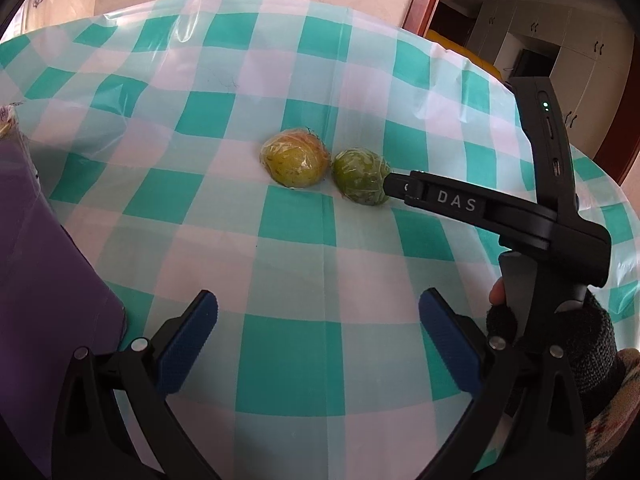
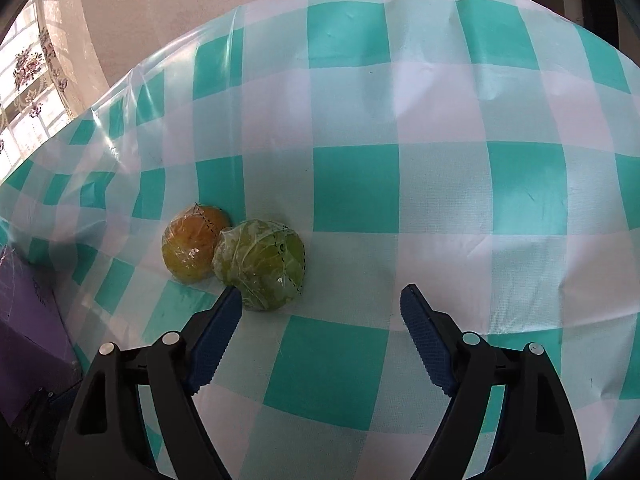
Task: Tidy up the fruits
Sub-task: 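Grasp the bagged green cabbage-like fruit with the right gripper while the left grasps the bagged yellow-brown fruit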
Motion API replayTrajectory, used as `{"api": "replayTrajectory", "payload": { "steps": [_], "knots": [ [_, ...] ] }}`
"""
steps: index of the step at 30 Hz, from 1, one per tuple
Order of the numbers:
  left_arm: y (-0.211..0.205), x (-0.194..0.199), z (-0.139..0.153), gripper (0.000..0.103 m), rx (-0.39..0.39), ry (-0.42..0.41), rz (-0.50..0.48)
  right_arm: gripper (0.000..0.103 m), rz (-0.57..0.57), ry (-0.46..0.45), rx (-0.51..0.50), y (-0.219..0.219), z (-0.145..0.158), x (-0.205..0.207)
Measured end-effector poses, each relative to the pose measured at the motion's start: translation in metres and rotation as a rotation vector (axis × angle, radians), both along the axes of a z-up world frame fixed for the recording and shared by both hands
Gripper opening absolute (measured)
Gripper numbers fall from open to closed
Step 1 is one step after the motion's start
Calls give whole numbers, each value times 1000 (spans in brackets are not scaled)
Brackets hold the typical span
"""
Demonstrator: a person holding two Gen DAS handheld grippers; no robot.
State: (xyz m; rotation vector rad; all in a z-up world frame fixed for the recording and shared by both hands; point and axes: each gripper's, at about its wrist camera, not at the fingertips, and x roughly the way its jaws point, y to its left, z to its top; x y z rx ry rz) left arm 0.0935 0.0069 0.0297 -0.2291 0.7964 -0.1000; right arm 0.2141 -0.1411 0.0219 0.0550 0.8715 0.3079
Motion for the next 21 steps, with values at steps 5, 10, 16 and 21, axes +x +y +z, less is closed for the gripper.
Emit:
{"api": "replayTrajectory", "payload": {
  "steps": [5,10,16,21],
  "knots": [
    [7,1,0,101,-28,-3,21,72,132,5,-65,40,-2,12],
    [5,-1,3,101,-14,-30,16,75,154,28,-151,68,-7,24],
    [9,-4,4,101,-35,-38,32,57,79,19,-163,65,-4,21],
    [10,-4,2,101,-37,-36,31,57,-41,26,-89,18,0,-9]
  ]
}}
